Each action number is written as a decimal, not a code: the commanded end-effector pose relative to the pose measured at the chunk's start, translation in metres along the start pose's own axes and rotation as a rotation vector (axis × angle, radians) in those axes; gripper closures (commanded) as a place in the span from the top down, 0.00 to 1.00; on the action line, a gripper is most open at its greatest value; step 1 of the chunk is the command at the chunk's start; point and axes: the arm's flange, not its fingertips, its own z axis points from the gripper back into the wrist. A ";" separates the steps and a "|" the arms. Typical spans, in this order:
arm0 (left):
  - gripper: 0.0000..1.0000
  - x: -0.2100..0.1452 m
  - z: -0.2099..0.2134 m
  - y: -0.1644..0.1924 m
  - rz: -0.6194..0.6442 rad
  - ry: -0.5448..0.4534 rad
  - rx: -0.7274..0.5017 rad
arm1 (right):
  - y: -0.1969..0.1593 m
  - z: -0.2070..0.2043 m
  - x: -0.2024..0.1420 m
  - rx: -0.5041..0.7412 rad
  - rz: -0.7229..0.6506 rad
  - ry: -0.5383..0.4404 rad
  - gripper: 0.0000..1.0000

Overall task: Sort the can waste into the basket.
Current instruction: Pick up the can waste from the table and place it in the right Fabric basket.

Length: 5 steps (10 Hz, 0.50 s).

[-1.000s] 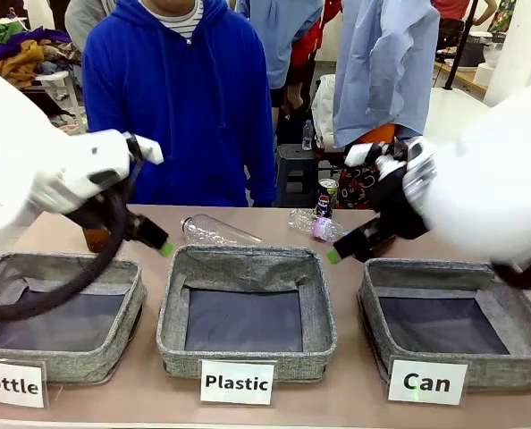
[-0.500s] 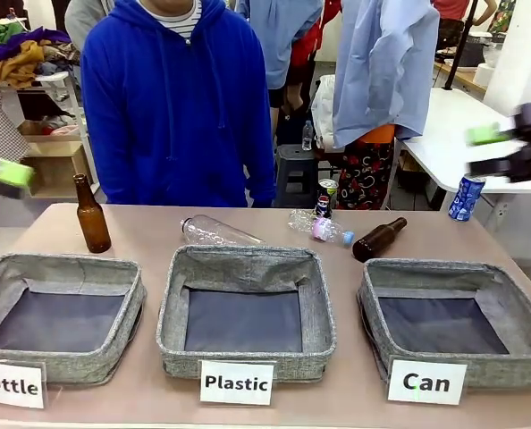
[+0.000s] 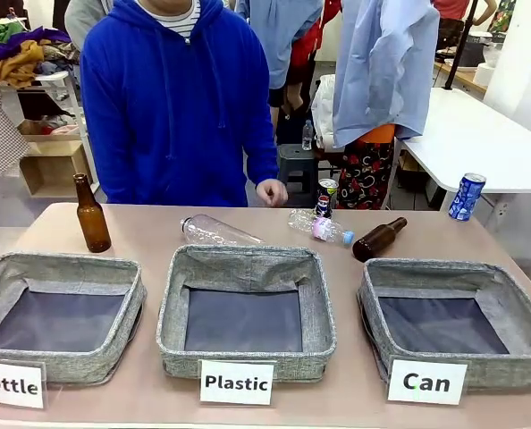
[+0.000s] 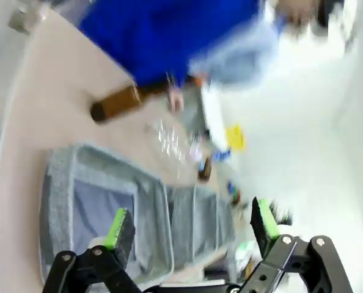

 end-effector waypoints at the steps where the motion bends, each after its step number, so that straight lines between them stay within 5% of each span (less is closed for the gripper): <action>1: 1.00 -0.045 -0.014 -0.004 -0.019 -0.198 -0.046 | -0.015 -0.007 -0.095 -0.139 -0.030 -0.063 1.00; 2: 1.00 -0.048 -0.018 -0.011 -0.062 -0.238 -0.029 | 0.000 0.000 0.000 0.000 0.000 0.000 1.00; 3: 1.00 0.006 0.011 0.008 0.036 -0.113 -0.024 | 0.000 0.000 0.000 0.000 0.000 0.000 1.00; 5: 1.00 0.006 0.011 0.008 0.036 -0.113 -0.024 | 0.000 0.000 0.000 0.000 0.000 0.000 1.00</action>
